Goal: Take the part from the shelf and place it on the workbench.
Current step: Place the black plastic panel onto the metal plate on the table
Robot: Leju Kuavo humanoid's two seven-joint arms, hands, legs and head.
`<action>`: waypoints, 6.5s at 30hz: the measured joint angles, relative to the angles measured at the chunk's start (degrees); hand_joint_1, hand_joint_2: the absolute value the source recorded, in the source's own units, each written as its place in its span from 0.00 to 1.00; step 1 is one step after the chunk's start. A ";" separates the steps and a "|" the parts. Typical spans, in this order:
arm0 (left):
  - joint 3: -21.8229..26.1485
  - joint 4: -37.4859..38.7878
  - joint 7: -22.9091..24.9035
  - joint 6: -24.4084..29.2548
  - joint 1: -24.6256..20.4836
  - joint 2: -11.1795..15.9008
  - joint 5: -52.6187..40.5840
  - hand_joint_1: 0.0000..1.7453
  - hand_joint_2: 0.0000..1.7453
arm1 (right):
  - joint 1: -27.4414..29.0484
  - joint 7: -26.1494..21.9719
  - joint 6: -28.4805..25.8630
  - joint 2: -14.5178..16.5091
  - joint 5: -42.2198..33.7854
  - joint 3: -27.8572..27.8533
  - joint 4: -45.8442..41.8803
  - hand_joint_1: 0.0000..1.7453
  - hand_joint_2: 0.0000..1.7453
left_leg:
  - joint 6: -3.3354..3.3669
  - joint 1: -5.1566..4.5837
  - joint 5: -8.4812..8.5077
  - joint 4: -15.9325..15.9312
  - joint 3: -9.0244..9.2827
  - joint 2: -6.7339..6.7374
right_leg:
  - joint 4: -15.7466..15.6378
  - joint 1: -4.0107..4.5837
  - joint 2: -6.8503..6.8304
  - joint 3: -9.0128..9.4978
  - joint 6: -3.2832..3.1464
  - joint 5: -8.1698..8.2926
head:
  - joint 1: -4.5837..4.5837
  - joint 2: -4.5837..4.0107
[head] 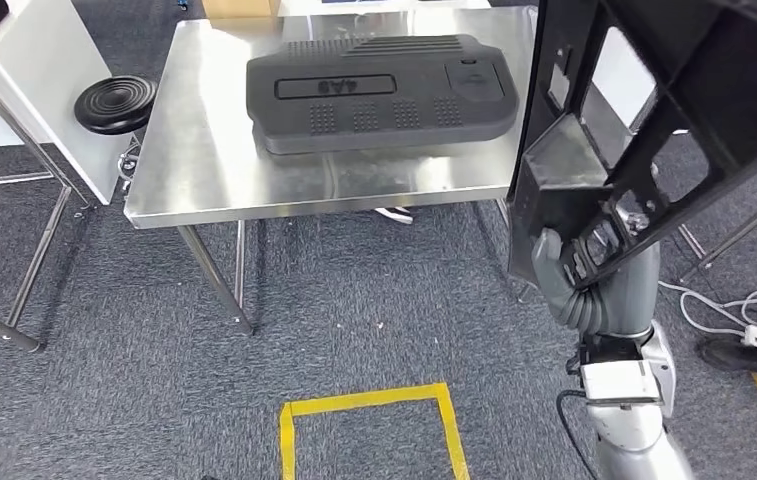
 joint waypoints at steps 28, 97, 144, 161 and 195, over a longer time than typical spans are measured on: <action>-0.02 -0.01 -0.05 0.08 0.03 -0.04 -1.10 0.00 1.00 | -0.17 0.30 -0.96 -0.01 1.45 0.04 0.22 1.00 1.00 | -0.26 -0.18 0.45 1.07 -0.76 0.24 | -0.09 0.23 0.18 -0.20 -1.25 0.49 | -0.15 0.00; 0.00 -0.02 0.75 -0.12 -0.12 -0.14 -1.14 0.00 1.00 | 0.55 0.80 -1.80 -0.80 1.55 -0.58 0.49 1.00 1.00 | 2.83 -0.72 0.69 -2.32 1.12 0.04 | 9.76 1.16 0.33 -5.14 -1.16 -4.39 | 0.36 0.01; -0.01 -0.03 0.95 -0.33 -0.53 -0.33 -1.84 0.00 1.00 | -1.03 1.46 -1.28 -0.57 9.42 -0.75 2.76 1.00 1.00 | 0.06 -0.84 -8.37 12.83 -3.03 0.22 | -0.71 0.32 -0.19 -2.00 -3.08 2.43 | 0.29 0.00; -0.31 -0.09 2.80 -1.71 -2.48 -0.43 -3.29 0.00 1.00 | -14.56 5.67 -2.88 0.62 33.46 10.45 21.65 1.00 1.00 | 3.63 -1.03 0.23 -2.26 1.74 -0.57 | 15.74 0.72 0.29 -9.68 -0.31 -4.87 | 0.50 0.00; -3.51 -0.11 5.34 -2.10 -3.95 -0.92 -4.52 0.00 1.00 | -30.94 8.98 -20.15 0.72 57.04 20.60 67.87 1.00 1.00 | 1.68 -1.17 2.99 -2.17 -1.73 -0.19 | -2.49 0.99 -0.23 0.70 -1.74 0.83 | 0.14 0.01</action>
